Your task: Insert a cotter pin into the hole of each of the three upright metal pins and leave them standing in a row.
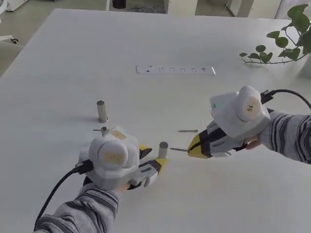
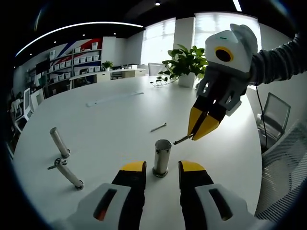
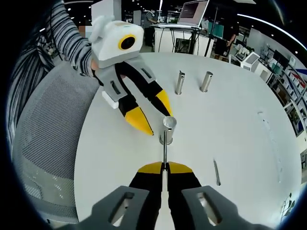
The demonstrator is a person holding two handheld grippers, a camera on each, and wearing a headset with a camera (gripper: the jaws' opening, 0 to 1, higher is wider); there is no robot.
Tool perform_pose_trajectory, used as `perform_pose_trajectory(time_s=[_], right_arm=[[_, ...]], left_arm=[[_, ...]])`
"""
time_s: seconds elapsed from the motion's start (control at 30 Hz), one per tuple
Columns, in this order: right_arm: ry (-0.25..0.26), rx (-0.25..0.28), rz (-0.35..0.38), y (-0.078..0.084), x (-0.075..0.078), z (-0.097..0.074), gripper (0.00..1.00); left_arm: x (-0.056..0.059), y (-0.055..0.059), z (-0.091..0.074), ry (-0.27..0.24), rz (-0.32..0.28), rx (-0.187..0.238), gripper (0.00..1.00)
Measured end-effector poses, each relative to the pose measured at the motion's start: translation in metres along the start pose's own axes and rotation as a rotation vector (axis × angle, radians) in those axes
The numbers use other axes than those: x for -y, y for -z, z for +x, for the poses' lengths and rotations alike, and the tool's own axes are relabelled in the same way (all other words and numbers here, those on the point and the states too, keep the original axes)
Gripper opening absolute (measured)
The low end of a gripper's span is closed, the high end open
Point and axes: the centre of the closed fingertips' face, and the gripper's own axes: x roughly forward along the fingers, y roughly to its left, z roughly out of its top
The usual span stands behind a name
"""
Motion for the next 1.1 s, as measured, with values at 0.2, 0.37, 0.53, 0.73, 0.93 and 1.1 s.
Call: perform_pose_trajectory(time_s=[0.2, 0.37, 0.53, 0.73, 0.93, 1.1], right_arm=[[-0.001, -0.004, 0.002, -0.001, -0.001, 0.003, 0.00], [-0.002, -0.001, 0.000, -0.004, -0.001, 0.002, 0.00], [-0.007, -0.002, -0.006, -0.003, 0.003, 0.004, 0.00], [-0.013, -0.008, -0.026, -0.006, 0.001, 0.005, 0.00], [-0.031, -0.011, -0.050, -0.010, 0.002, 0.009, 0.00], [-0.058, -0.038, -0.107, -0.007, 0.003, 0.008, 0.00]], left_arm=[[0.002, 0.004, 0.013, -0.018, 0.019, -0.028, 0.25], [-0.001, 0.008, 0.017, -0.039, 0.027, -0.052, 0.21], [-0.003, 0.010, 0.022, -0.059, -0.028, -0.047, 0.18], [-0.005, 0.012, 0.025, -0.071, -0.004, -0.059, 0.11], [-0.004, 0.011, 0.026, -0.062, 0.006, -0.055, 0.10], [-0.004, 0.011, 0.026, -0.034, 0.029, -0.051, 0.10]])
